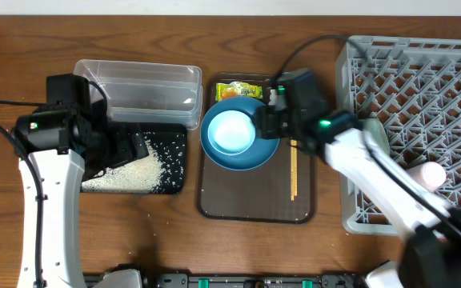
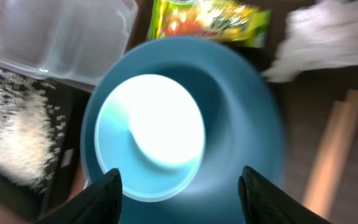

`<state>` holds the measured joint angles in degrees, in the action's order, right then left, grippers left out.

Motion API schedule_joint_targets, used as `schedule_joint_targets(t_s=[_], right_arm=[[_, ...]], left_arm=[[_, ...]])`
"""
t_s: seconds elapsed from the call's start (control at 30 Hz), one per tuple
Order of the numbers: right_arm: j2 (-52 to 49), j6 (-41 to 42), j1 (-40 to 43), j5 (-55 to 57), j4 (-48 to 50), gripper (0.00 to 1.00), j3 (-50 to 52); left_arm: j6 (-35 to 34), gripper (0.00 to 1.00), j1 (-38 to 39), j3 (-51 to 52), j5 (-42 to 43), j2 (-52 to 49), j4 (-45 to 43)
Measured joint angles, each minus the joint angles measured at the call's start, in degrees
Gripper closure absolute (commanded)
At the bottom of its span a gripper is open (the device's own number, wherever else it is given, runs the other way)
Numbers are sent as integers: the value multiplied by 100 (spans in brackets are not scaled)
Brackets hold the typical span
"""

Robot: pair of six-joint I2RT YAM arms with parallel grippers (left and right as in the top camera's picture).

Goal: Sort waste into correct bins and load items into the dishwasher rack
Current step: 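Reach the right gripper to the light blue bowl and grasp it, then carry the light blue bowl to the dish rack with the right gripper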

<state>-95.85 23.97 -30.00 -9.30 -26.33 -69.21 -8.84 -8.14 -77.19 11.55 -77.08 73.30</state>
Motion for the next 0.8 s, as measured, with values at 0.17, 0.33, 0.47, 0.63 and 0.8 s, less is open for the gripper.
schedule_joint_targets(t_s=[0.17,0.33,0.47,0.63,0.8], right_arm=[[-933,37,-181,234,361,42,2],[-1360,120,-186,275,481,70,2],[-1436,118,-190,229,411,99,4],[-1392,155,-190,190,411,99,4],[-859,151,-190,487,162,99,7]], left_arm=[[0,5,0,0,2,0,-2],[0,5,0,0,2,0,-2],[0,5,0,0,0,0,-2],[0,5,0,0,0,0,-2],[0,5,0,0,2,0,0]])
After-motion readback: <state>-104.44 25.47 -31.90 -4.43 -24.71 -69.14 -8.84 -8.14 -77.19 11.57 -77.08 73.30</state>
